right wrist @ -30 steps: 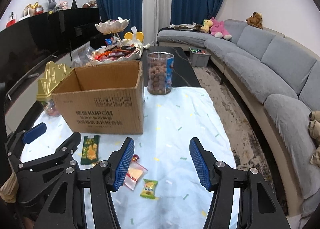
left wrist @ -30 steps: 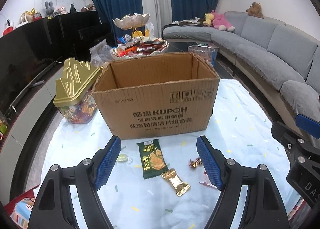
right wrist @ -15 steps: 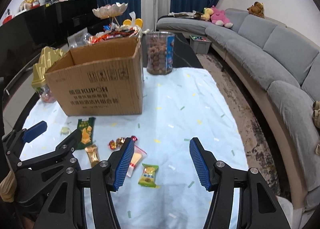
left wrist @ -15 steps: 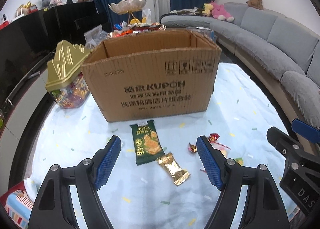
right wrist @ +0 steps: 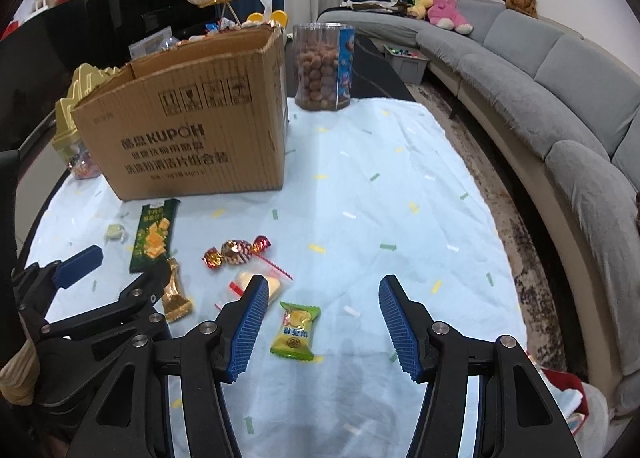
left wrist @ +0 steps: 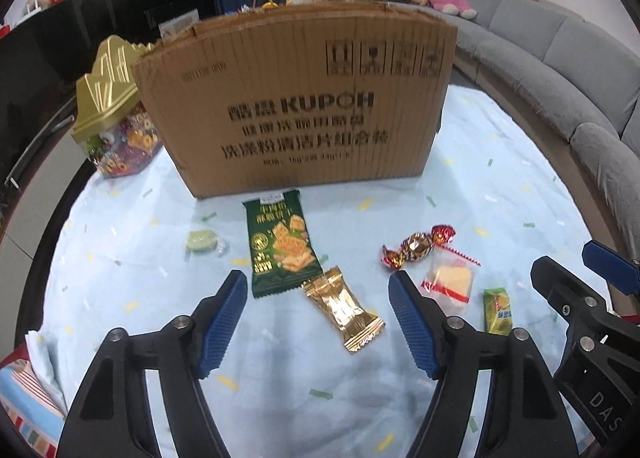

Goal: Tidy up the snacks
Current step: 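Withdraw both open tools from the box back toward the remaining snacks, then grasp the gold wrapped candy with the left tool while the right tool grasps the green-yellow packet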

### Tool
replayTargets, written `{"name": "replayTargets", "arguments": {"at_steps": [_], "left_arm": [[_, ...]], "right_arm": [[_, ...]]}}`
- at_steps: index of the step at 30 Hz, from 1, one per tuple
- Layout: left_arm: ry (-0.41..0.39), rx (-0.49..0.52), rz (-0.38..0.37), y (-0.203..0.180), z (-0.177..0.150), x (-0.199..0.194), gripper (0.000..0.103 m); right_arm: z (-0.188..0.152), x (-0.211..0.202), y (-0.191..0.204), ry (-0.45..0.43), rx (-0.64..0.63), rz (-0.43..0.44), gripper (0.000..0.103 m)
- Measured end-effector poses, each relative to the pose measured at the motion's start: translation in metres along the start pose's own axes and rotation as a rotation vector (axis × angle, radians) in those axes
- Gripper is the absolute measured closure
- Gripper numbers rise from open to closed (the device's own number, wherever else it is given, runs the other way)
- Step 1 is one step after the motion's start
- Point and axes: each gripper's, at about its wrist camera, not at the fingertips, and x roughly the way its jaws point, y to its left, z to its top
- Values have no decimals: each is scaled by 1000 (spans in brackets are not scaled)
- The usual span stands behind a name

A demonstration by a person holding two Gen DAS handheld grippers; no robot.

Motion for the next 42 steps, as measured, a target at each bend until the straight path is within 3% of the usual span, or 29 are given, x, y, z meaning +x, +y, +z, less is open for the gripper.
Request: {"name": "replayTargets", "arguments": {"at_steps": [18, 24, 28, 34, 37, 42], "left_arm": [[92, -15, 10, -3, -13, 39, 45], [86, -2, -4, -6, -14, 40, 55], [76, -2, -24, -8, -16, 38, 68], [72, 2, -30, -10, -17, 36, 80], [73, 1, -33, -9, -16, 37, 81], [75, 4, -37, -9, -16, 35, 82]], "right_arm": [[-10, 34, 5, 83, -4, 10, 44], [-12, 41, 6, 104, -7, 9, 46], [-15, 48, 6, 129, -8, 10, 54], [-18, 56, 3, 166, 18, 31, 68], [-18, 57, 2, 168, 21, 34, 74], [-17, 57, 0, 169, 32, 46, 76]]}}
